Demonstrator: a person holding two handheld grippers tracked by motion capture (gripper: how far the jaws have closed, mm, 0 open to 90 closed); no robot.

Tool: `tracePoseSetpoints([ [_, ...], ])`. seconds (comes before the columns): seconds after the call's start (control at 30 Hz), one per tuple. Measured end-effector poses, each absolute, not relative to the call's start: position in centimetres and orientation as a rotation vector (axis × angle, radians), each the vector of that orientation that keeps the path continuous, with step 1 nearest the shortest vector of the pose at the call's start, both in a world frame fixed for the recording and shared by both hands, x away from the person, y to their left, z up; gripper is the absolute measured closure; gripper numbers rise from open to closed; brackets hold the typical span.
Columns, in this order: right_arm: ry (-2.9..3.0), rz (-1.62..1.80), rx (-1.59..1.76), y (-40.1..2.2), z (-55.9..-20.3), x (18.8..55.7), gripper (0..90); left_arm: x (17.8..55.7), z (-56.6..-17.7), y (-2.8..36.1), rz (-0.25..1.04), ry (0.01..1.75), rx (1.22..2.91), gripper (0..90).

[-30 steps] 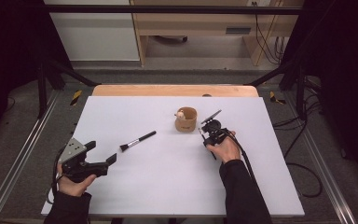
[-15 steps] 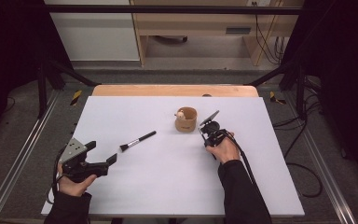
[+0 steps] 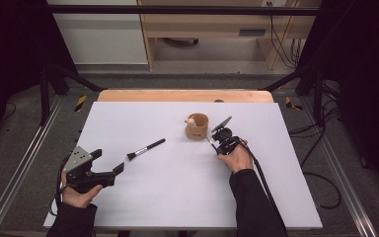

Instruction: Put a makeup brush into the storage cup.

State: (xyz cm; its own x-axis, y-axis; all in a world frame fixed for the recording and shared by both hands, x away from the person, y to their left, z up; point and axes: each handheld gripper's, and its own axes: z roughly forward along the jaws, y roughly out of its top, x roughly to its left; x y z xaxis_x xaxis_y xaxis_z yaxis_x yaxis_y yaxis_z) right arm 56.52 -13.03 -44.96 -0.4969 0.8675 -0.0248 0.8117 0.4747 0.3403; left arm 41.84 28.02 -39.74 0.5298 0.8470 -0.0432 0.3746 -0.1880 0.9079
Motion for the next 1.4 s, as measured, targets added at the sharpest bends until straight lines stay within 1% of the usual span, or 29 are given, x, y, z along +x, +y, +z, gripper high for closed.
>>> tracePoseSetpoints([
  [0.3, 2.521, 0.434, 1.457, -13.4, -44.5, 56.3, 85.9, 41.8, -39.7, 28.1, 0.6, 1.021, 1.779, 6.1],
  [0.77, 2.469, 0.47, 1.458, -15.3, -41.8, 55.2, 85.9, 41.8, -39.7, 28.0, 0.598, 1.023, 1.775, 6.2],
  [0.9, 2.437, 0.549, 1.461, -15.9, -40.6, 54.2, 85.9, 41.8, -39.7, 28.0, 0.598, 1.027, 1.772, 6.1],
  [1.4, 2.383, 0.877, 1.306, -16.7, -38.1, 49.8, 85.8, 41.6, -39.5, 27.6, 0.584, 1.03, 1.759, 6.1],
])
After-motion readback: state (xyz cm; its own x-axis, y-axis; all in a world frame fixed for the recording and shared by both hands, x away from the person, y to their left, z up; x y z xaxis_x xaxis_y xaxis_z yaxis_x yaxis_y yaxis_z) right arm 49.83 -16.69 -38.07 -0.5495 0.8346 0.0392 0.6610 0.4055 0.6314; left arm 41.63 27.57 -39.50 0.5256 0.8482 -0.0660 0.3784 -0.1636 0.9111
